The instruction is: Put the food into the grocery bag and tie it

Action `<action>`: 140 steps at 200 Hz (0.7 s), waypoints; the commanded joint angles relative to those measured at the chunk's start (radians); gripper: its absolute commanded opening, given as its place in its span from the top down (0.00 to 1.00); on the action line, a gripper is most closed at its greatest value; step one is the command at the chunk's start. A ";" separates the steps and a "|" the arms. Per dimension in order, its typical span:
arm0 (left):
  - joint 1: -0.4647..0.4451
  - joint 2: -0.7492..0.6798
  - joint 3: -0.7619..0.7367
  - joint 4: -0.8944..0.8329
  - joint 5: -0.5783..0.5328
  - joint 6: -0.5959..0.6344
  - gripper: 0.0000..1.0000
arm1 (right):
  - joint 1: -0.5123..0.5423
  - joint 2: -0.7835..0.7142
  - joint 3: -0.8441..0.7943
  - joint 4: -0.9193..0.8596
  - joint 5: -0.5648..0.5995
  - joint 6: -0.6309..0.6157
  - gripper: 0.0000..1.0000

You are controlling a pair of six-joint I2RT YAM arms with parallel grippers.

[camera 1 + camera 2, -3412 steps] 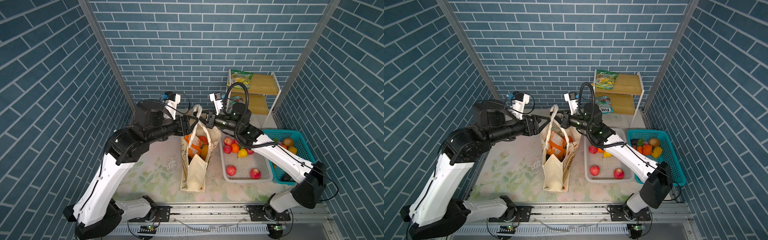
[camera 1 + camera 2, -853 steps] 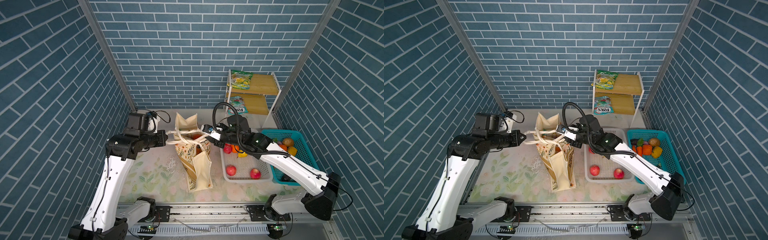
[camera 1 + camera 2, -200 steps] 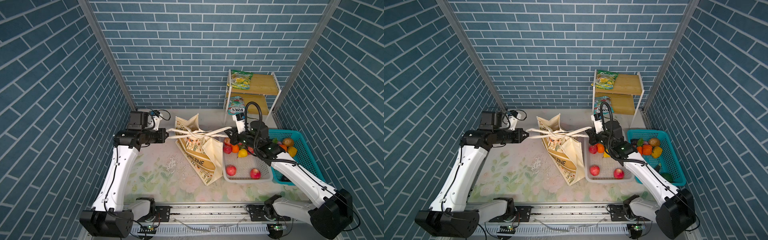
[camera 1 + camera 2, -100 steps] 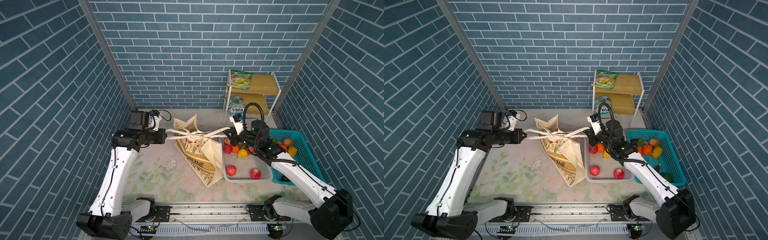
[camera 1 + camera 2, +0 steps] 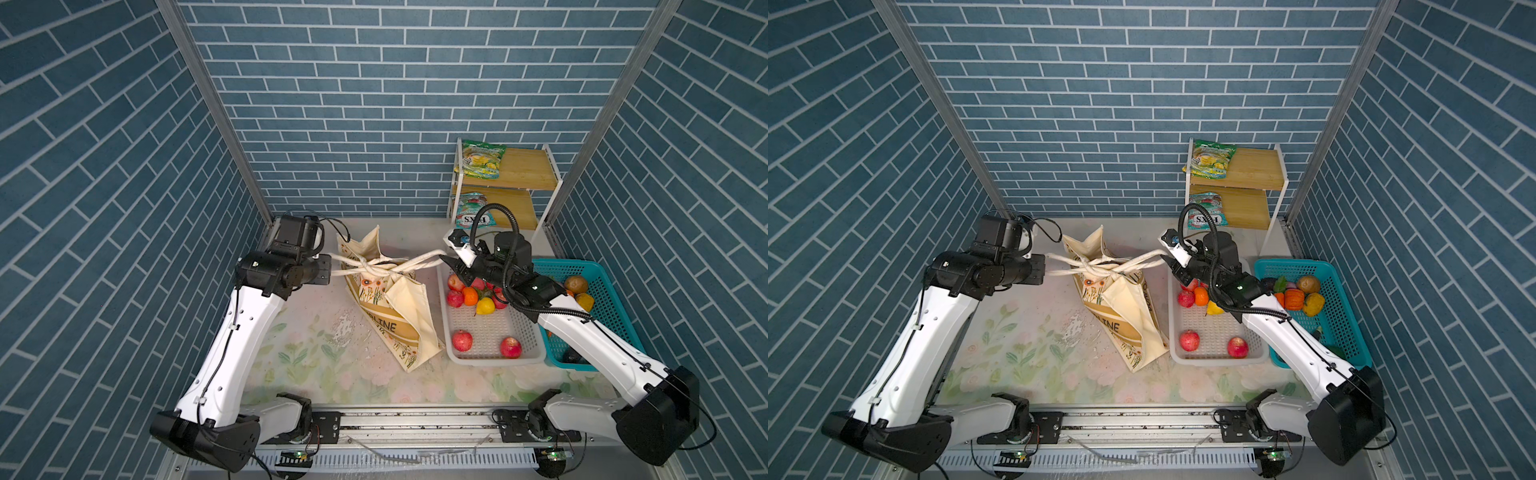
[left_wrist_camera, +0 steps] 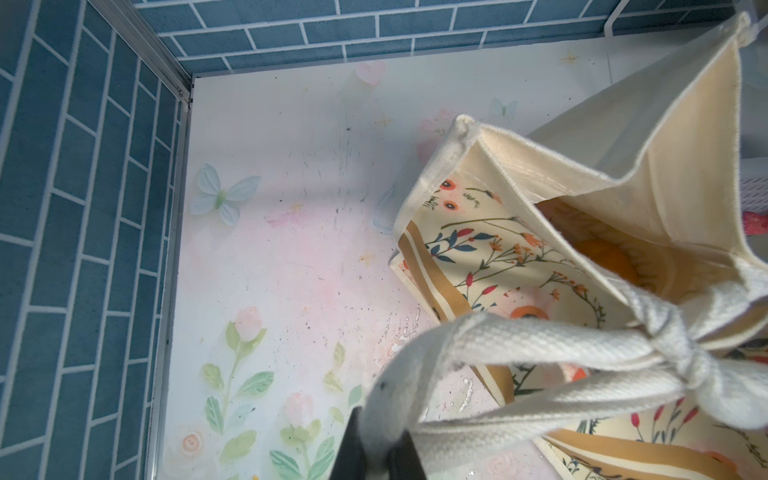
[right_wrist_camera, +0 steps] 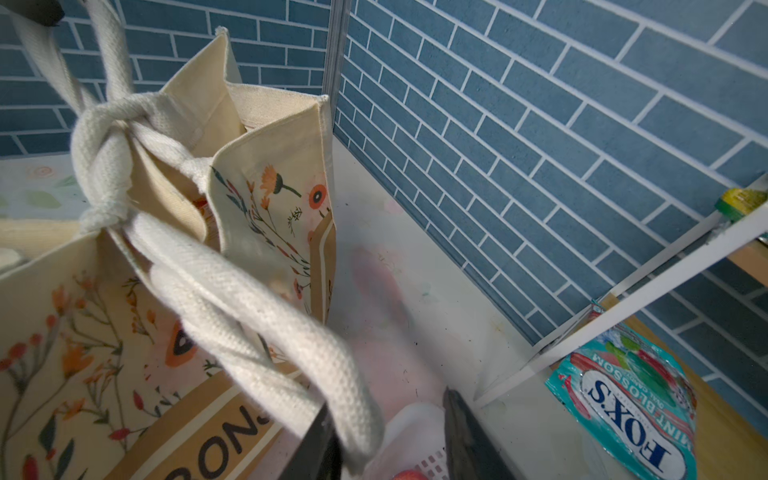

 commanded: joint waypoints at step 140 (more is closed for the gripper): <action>-0.110 0.057 0.064 -0.065 -0.123 -0.030 1.00 | 0.142 0.227 0.240 -0.229 -0.022 -0.236 0.81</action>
